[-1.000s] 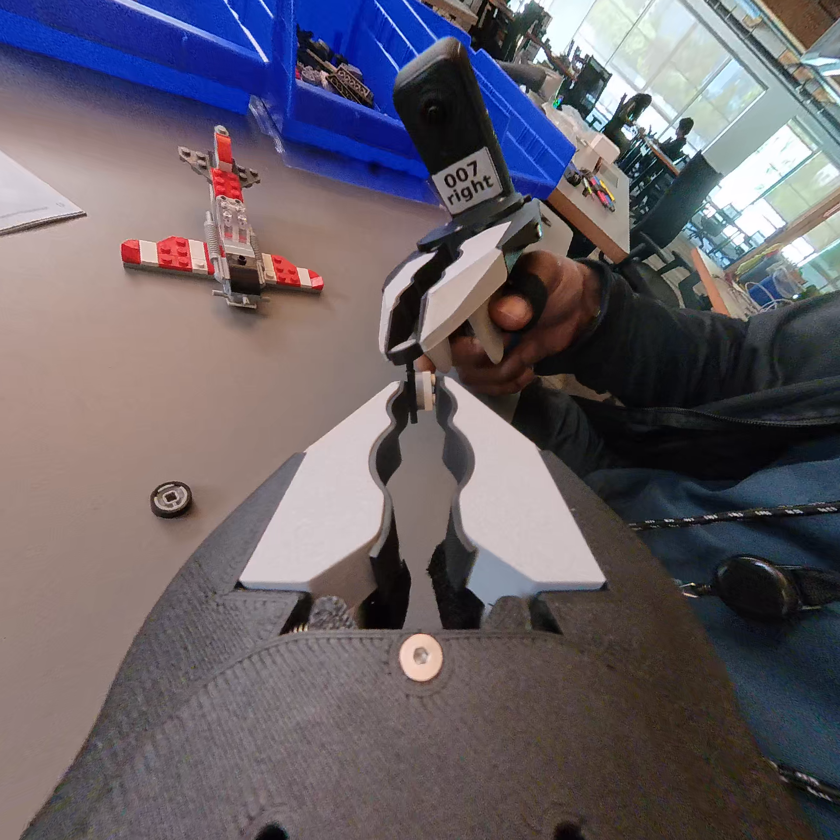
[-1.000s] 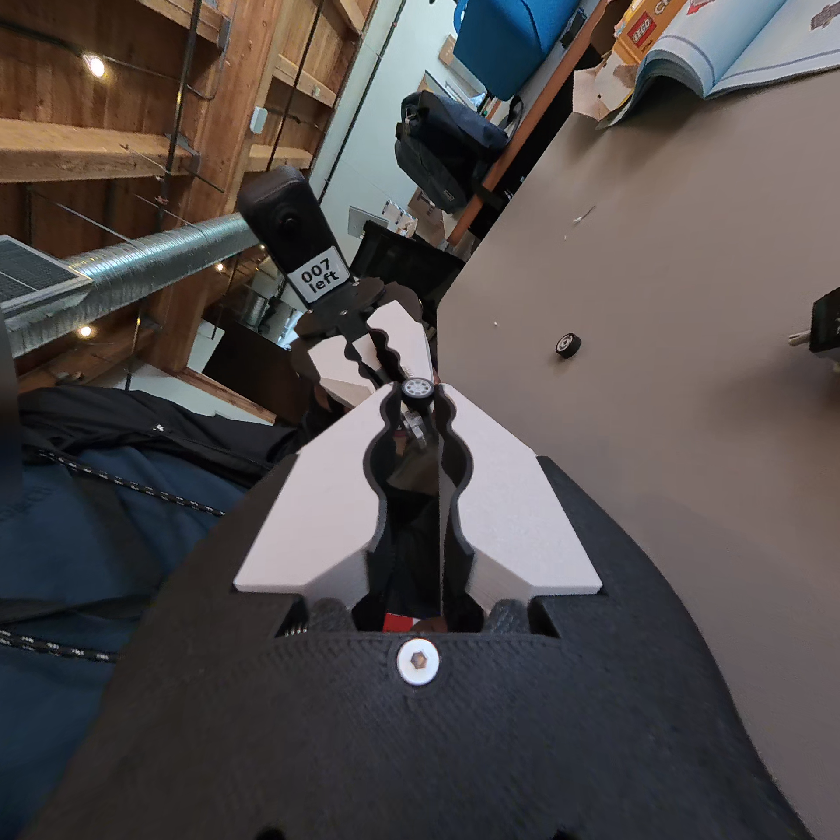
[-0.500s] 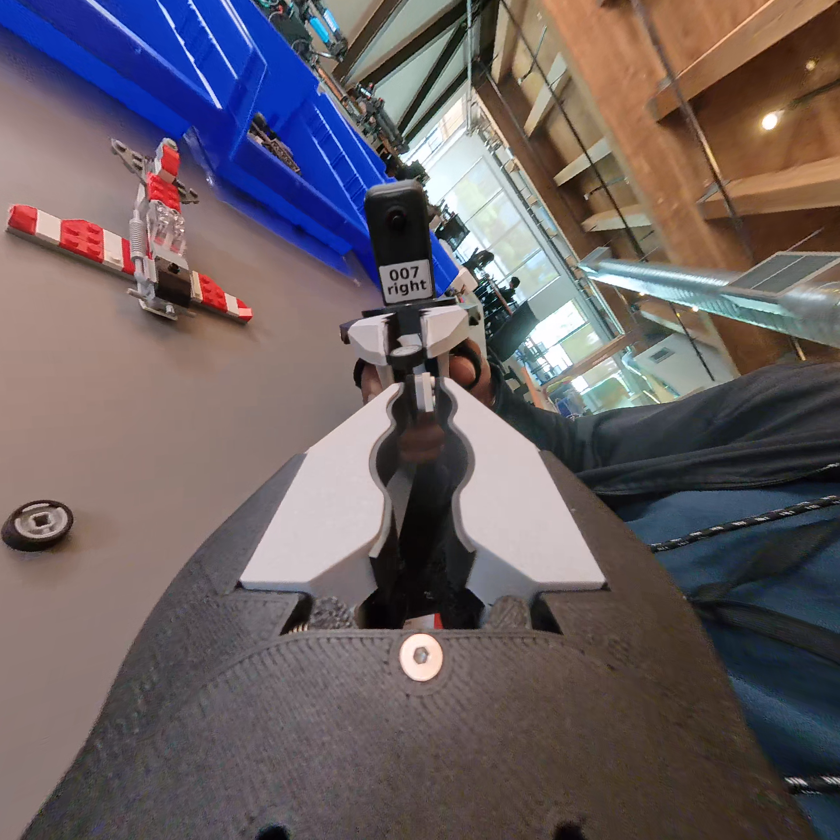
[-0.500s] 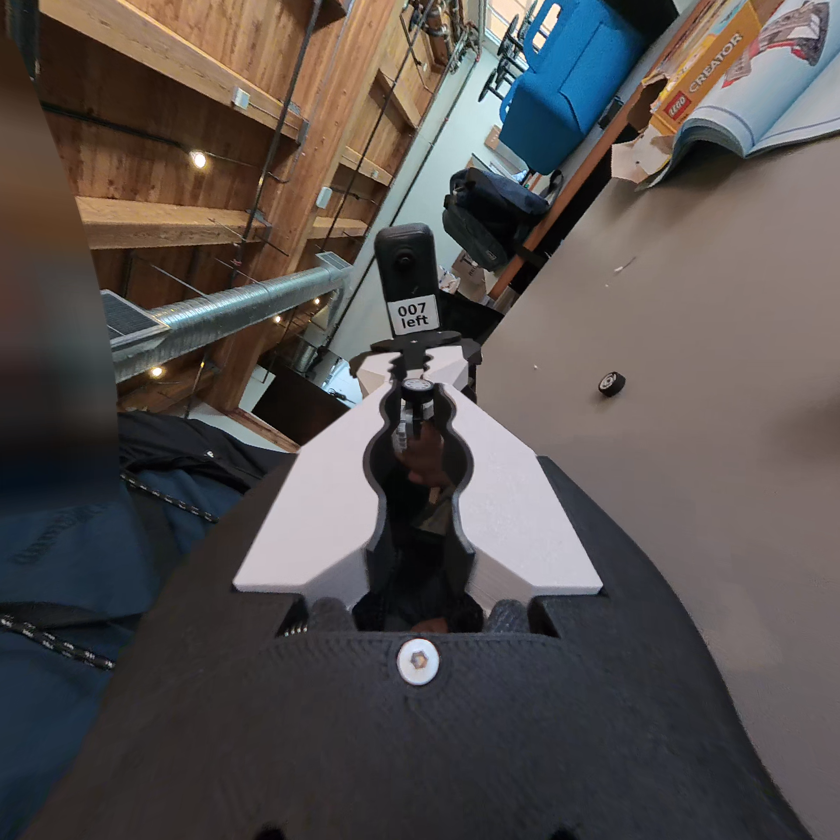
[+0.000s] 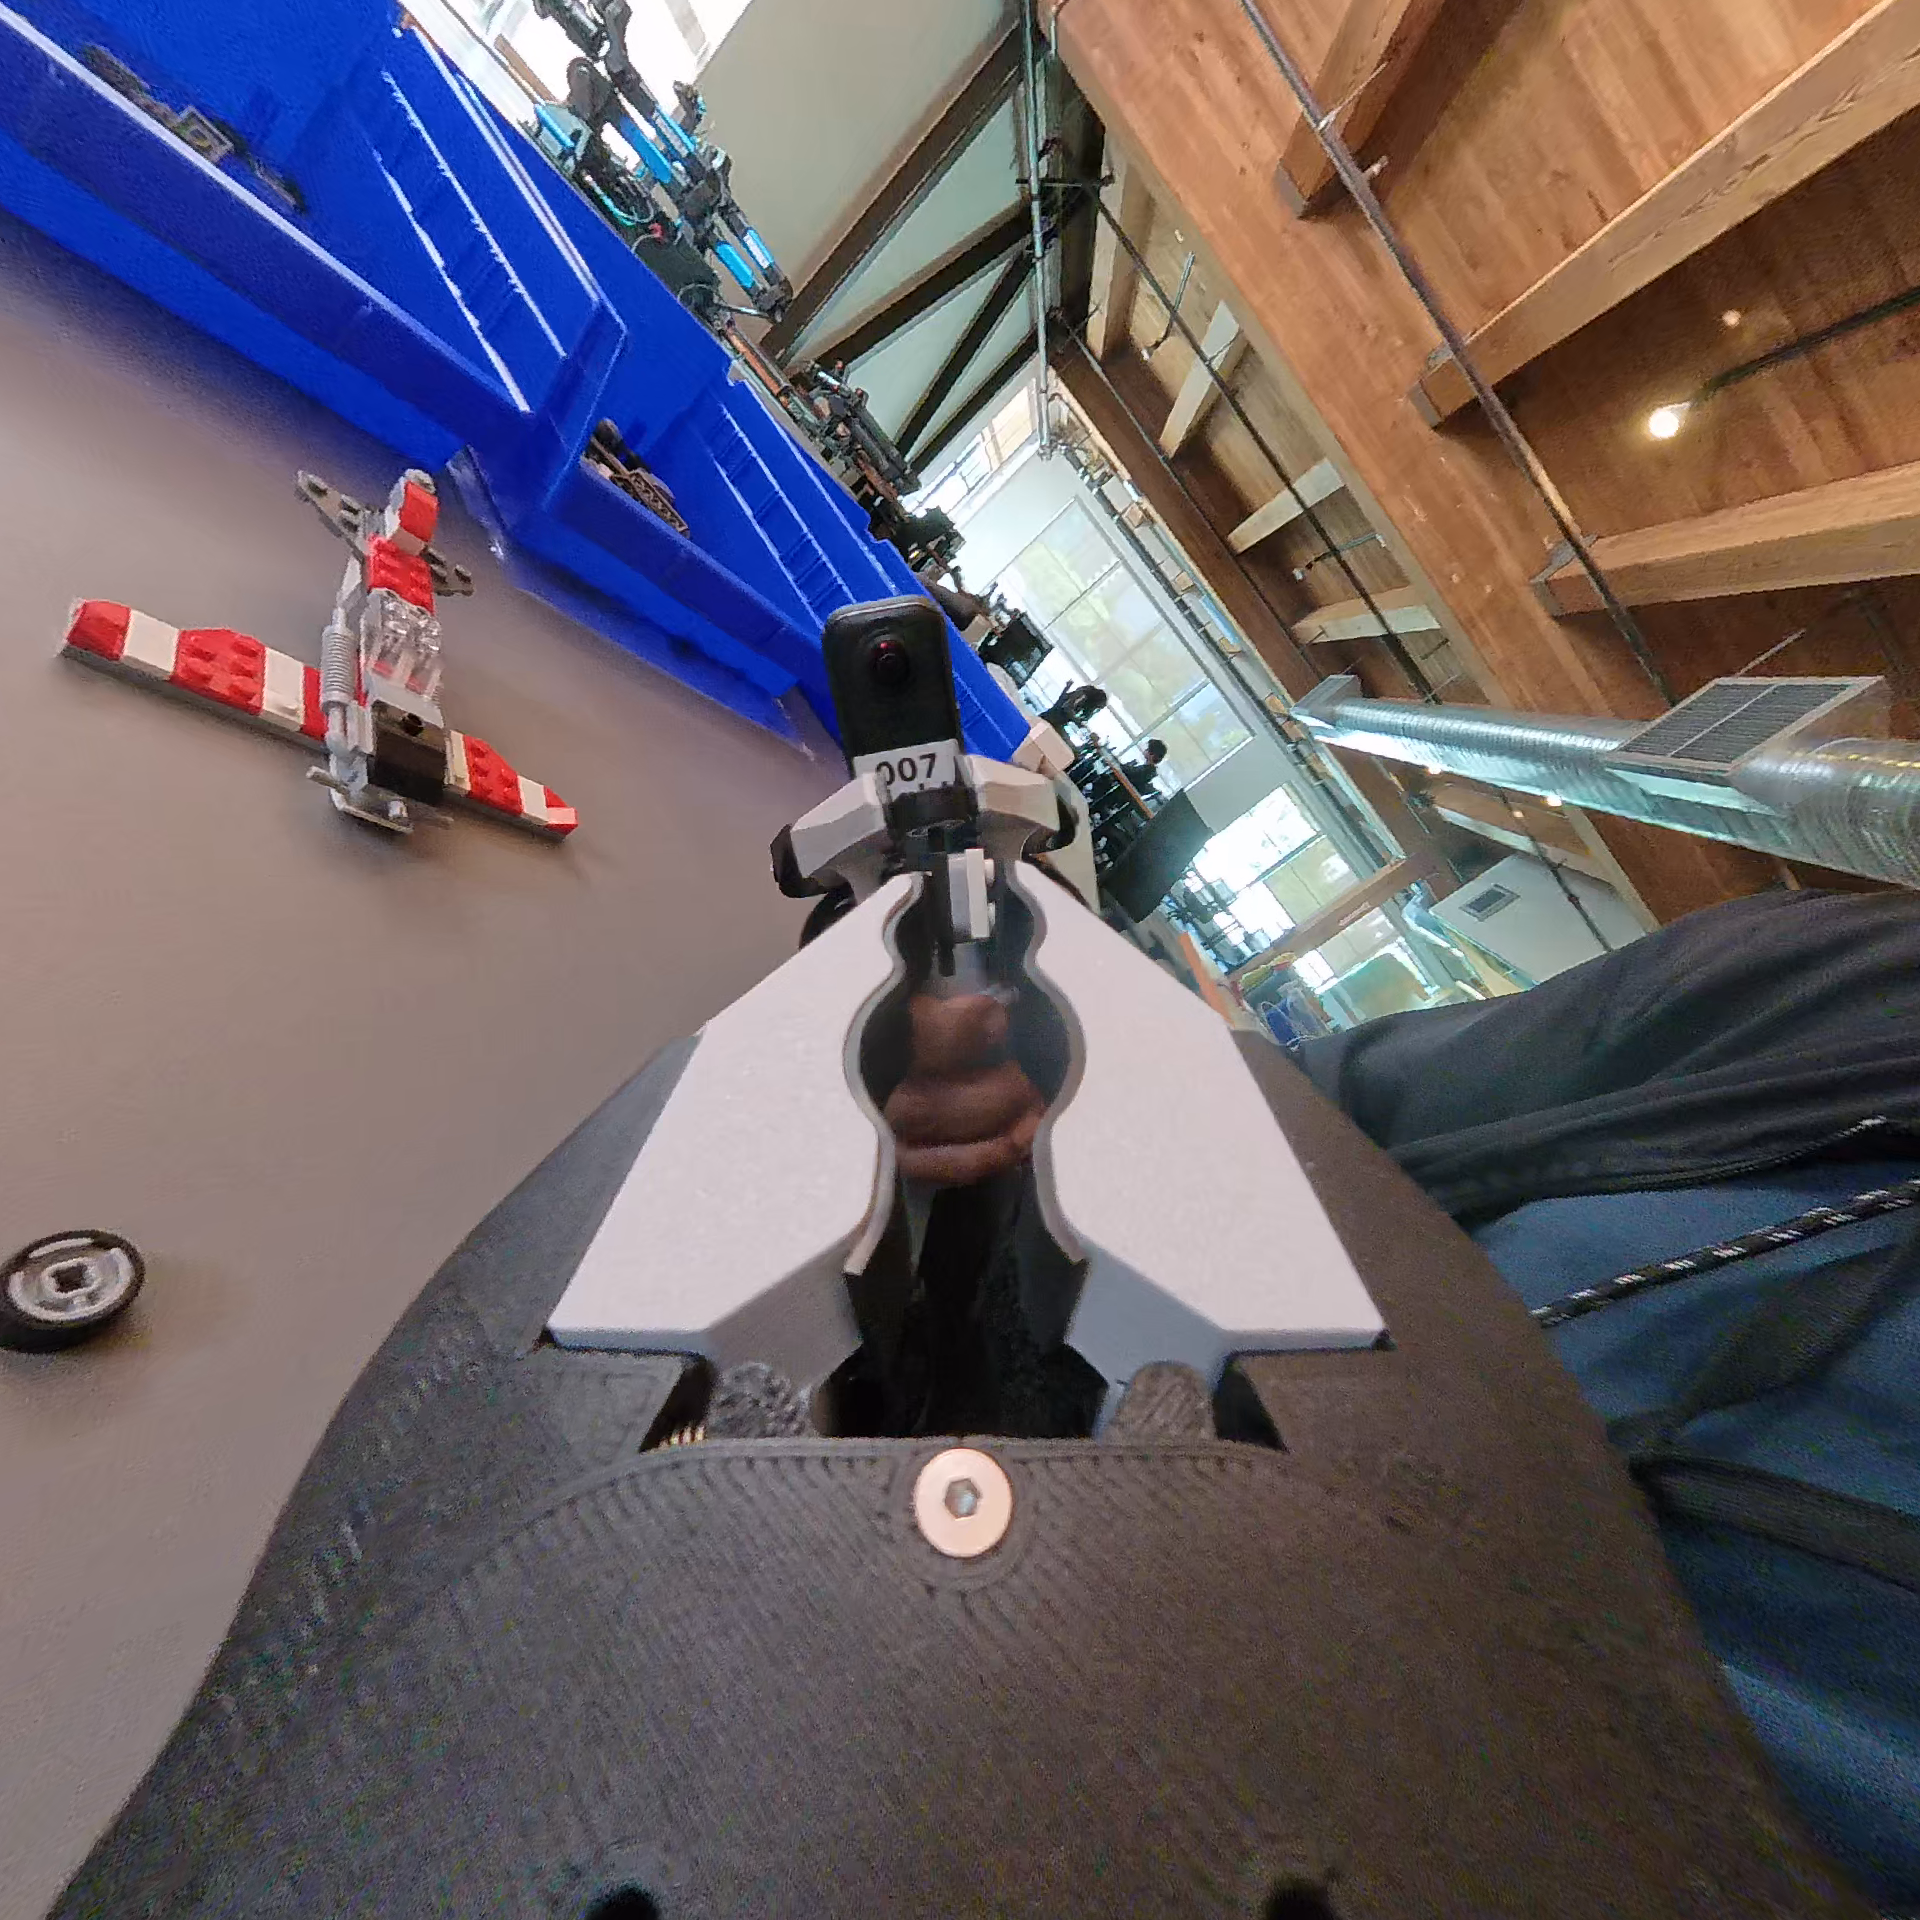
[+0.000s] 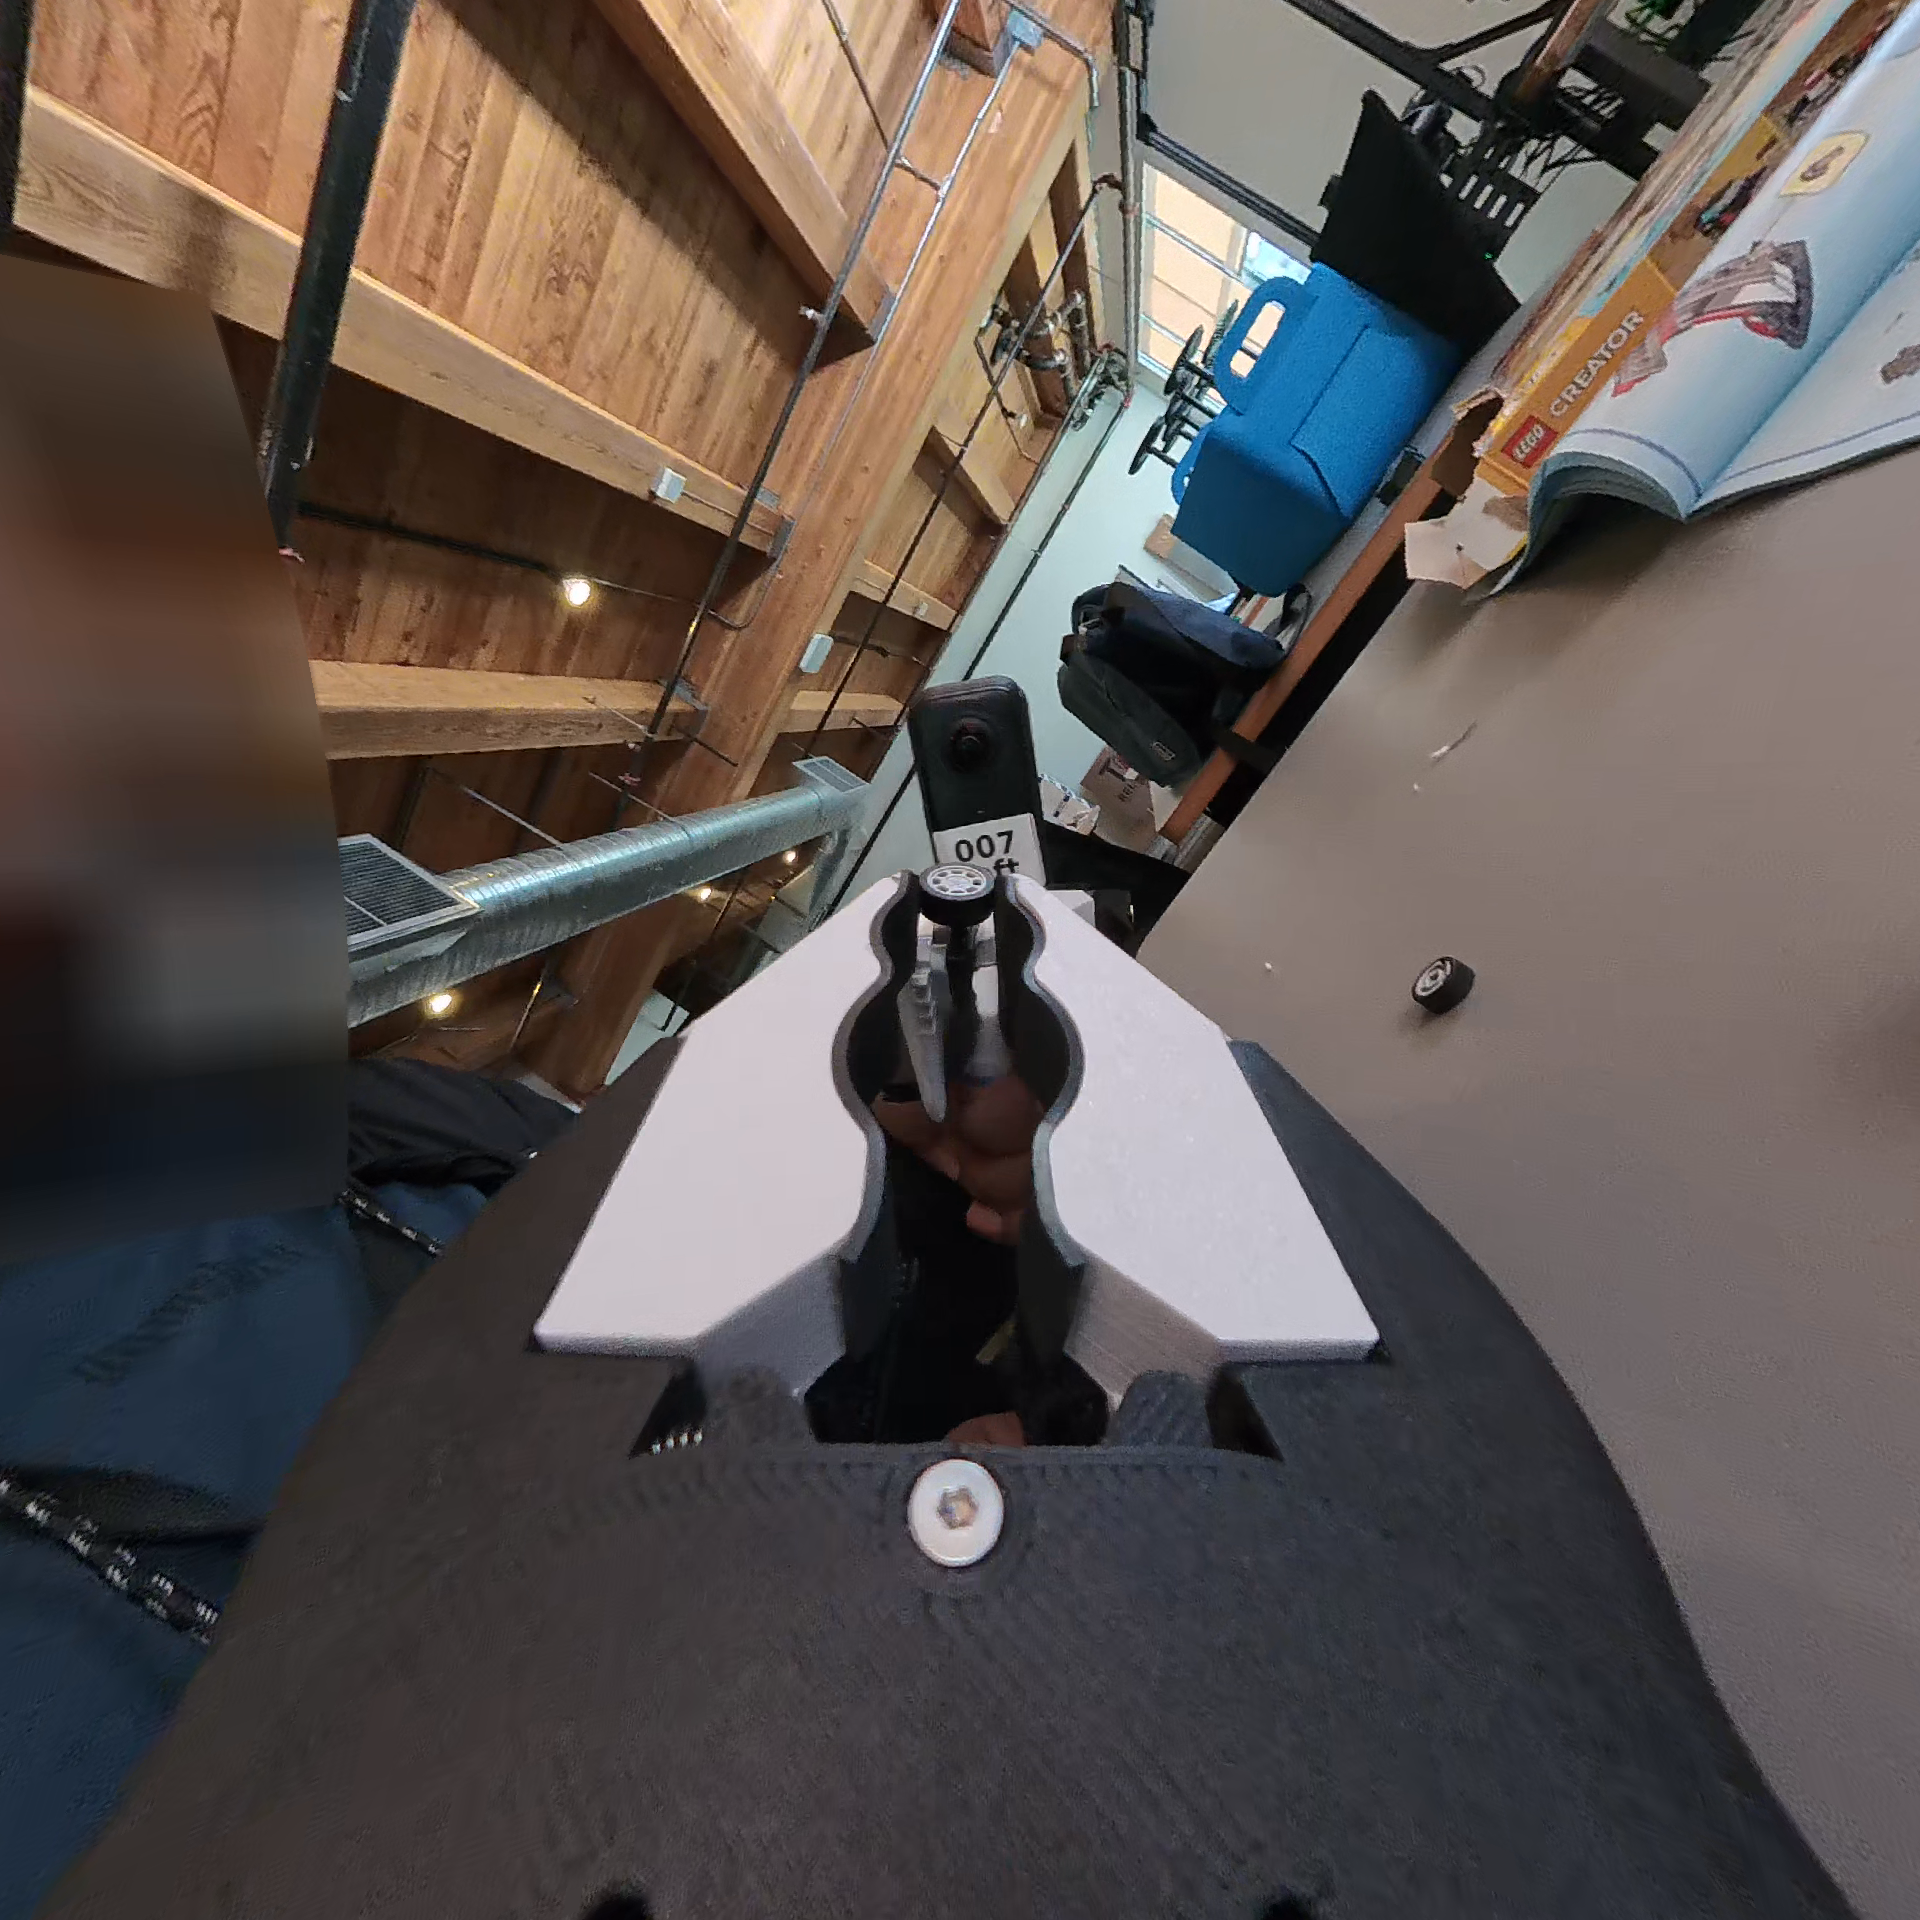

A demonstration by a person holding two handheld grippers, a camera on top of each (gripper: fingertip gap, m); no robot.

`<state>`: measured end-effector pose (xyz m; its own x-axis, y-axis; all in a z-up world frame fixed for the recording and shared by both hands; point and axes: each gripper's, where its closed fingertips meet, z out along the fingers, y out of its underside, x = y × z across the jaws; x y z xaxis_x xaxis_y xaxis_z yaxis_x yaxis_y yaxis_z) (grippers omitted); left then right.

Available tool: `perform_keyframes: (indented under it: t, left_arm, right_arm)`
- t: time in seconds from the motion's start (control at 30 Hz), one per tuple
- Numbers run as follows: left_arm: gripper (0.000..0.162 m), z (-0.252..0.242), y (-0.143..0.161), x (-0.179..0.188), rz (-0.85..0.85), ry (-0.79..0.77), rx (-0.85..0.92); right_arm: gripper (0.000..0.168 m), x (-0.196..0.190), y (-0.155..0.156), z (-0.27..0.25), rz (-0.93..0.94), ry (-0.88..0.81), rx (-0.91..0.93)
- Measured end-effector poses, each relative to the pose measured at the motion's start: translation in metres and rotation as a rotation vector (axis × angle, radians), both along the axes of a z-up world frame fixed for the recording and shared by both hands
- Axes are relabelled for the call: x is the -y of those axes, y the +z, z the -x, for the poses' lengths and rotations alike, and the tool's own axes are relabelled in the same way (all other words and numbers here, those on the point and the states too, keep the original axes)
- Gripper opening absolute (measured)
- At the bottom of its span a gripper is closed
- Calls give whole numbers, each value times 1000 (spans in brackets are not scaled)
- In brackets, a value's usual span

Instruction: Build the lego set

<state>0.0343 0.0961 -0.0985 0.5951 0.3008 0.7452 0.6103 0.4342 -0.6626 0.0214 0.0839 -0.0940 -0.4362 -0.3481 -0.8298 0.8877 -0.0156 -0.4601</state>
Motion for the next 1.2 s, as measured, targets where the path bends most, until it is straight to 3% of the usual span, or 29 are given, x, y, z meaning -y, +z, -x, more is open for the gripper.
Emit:
perform_keyframes:
  t: [0.3, 0.63, 0.93, 1.07, 1.2]
  left_arm:
    - [11, -8, 14, -4, -231, -93, 58]
    - [11, -2, -3, -1, 183, 34, -68]
    - [11, 6, -10, 2, 436, 158, -163]
    - [11, 7, -12, 2, 423, 153, -153]
    - [11, 5, -4, 4, 237, 116, -92]
  right_arm:
    - [14, -6, 12, -8, 82, 36, -46]
    - [14, -1, -2, -4, -66, 5, -49]
    - [15, 2, -10, 1, -156, -92, -54]
    - [15, 2, -12, 2, -174, -99, -89]
    - [20, -1, -3, 2, -158, -103, -200]
